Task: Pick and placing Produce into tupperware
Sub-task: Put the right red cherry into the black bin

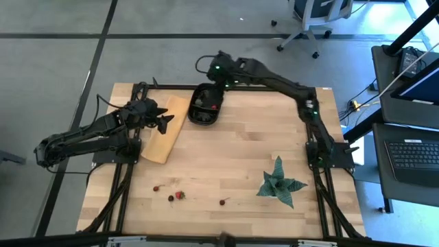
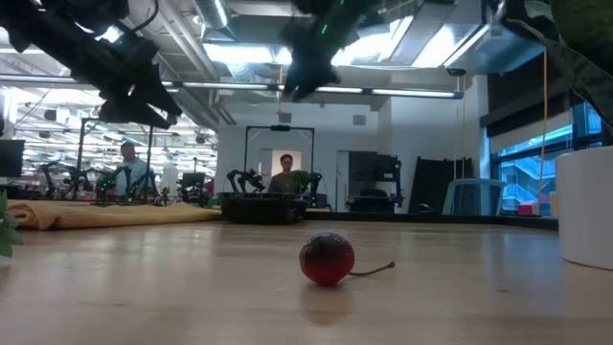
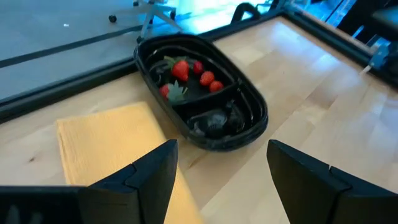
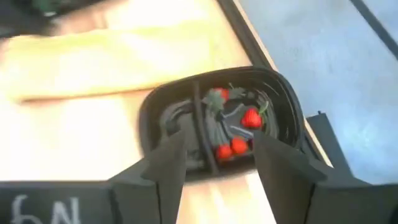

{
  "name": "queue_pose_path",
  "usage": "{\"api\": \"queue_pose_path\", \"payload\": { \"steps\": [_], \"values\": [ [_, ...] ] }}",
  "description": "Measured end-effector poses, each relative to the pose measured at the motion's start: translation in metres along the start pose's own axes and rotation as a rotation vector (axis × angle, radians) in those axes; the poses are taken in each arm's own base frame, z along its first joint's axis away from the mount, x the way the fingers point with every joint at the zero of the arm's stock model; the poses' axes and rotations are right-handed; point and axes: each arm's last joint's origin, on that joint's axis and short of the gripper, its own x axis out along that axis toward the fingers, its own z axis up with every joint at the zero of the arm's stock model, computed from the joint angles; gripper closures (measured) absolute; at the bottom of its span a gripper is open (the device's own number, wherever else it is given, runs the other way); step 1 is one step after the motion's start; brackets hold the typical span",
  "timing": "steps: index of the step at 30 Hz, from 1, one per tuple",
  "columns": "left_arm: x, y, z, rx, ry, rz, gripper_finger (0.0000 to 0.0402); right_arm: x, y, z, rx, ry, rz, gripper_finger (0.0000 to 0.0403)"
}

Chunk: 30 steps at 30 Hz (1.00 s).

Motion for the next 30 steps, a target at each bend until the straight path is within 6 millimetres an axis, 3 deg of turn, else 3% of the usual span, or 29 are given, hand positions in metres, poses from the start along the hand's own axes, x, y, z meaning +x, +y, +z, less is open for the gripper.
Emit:
{"api": "queue_pose_path", "payload": {
  "steps": [5,13,18,23,26,30],
  "values": [
    [0.000,-0.002,0.005,-0.008,-0.055,-0.024,0.0162,-0.061,0.039,-0.007,-0.071,0.001,0.054,0.0216],
    [-0.001,-0.005,0.009,-0.012,-0.080,-0.085,0.0162,-0.119,0.132,-0.028,-0.267,-0.056,0.180,0.0216],
    [-0.001,-0.005,0.009,-0.012,-0.078,-0.089,0.0162,-0.134,0.191,-0.053,-0.394,-0.050,0.237,0.0216],
    [-0.001,-0.005,0.008,-0.011,-0.072,-0.087,0.0162,-0.137,0.237,-0.079,-0.468,-0.054,0.248,0.0216],
    [0.000,-0.005,0.007,-0.009,-0.062,-0.083,0.0162,-0.132,0.255,-0.093,-0.484,-0.063,0.206,0.0216],
    [0.000,-0.005,0.007,-0.009,-0.062,-0.083,0.0162,-0.107,0.274,-0.115,-0.491,-0.035,0.202,0.0216]
  ]
}}
